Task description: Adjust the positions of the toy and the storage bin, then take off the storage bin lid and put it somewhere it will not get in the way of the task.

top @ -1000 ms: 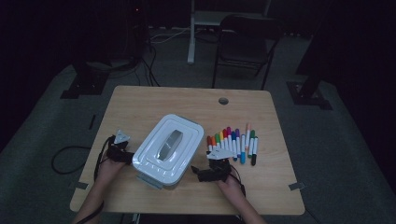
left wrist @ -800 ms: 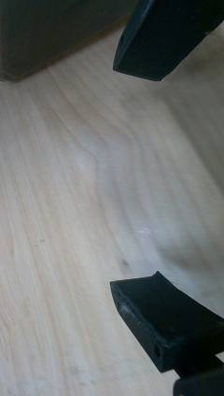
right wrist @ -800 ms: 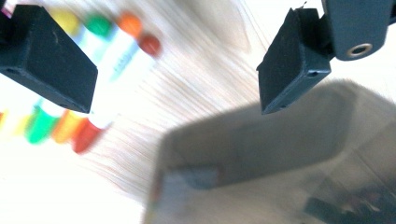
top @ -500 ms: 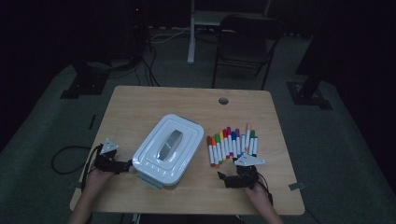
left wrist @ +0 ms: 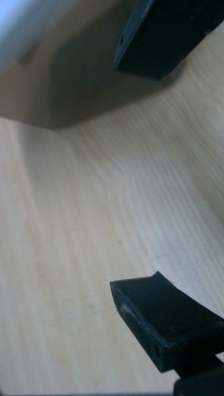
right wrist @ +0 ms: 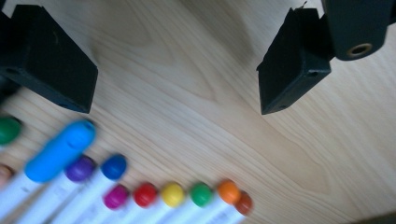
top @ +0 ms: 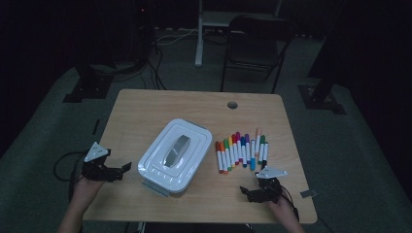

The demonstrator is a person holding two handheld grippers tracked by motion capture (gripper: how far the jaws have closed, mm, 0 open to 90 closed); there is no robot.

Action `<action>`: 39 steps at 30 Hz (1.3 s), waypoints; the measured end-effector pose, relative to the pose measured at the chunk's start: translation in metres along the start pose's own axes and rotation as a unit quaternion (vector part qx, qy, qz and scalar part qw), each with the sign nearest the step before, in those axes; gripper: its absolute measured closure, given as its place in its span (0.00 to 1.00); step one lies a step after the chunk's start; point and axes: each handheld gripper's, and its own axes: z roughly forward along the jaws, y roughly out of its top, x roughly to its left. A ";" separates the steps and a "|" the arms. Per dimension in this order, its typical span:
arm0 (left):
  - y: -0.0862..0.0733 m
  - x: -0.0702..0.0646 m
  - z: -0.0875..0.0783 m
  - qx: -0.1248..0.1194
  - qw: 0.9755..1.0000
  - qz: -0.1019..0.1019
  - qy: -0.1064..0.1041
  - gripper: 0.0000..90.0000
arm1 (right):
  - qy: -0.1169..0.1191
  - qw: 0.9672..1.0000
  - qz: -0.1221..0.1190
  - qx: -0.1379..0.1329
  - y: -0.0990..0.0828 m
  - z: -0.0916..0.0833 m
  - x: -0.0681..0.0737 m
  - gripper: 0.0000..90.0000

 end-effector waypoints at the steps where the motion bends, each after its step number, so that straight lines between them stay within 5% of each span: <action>1: 0.011 -0.006 -0.008 -0.001 1.000 0.003 0.002 0.01 | -0.004 1.000 0.002 -0.001 -0.001 0.000 -0.001 0.13; 13: 0.060 -0.060 -0.014 -0.002 0.999 0.043 -0.032 0.01 | -0.041 0.999 0.005 0.004 -0.008 -0.002 -0.009 0.13; 22: 0.083 -0.104 0.009 0.011 0.994 0.079 -0.072 0.01 | -0.040 0.999 0.004 0.004 -0.008 -0.003 -0.009 0.13; 27: 0.087 -0.119 0.022 0.026 0.993 0.090 -0.068 0.01 | -0.041 0.999 0.005 0.004 -0.008 -0.003 -0.009 0.13; 39: 0.095 -0.141 0.051 0.043 0.990 0.126 -0.043 0.22 | -0.039 0.999 0.004 0.004 -0.008 -0.003 -0.009 0.13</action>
